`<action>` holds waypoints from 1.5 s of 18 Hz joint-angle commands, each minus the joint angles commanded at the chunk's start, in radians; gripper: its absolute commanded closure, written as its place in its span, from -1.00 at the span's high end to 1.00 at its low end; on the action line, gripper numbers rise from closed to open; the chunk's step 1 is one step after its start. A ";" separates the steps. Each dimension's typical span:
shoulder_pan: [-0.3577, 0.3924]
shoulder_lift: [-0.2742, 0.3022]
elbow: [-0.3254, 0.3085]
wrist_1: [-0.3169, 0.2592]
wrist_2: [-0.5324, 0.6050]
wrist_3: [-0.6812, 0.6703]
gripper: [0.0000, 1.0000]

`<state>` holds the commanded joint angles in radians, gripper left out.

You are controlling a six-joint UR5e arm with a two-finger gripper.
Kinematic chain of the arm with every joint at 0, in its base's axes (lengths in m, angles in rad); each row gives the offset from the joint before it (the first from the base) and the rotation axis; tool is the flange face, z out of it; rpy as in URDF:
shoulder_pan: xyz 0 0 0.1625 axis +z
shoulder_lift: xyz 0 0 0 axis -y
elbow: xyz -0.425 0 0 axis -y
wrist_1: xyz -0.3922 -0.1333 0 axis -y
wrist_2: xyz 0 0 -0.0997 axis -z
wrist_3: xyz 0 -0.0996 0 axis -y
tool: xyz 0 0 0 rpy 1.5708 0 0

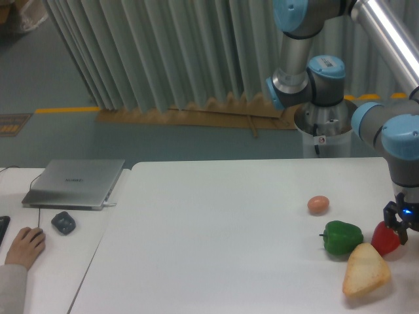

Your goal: Place the yellow pepper on the table

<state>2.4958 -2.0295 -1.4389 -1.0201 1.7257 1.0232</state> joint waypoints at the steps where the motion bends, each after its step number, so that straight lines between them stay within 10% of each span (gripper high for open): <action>1: 0.002 0.000 0.000 0.000 0.000 0.005 1.00; 27: 0.167 -0.129 0.156 0.049 -0.066 0.041 1.00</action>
<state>2.6630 -2.1582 -1.2825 -0.9712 1.6598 1.0646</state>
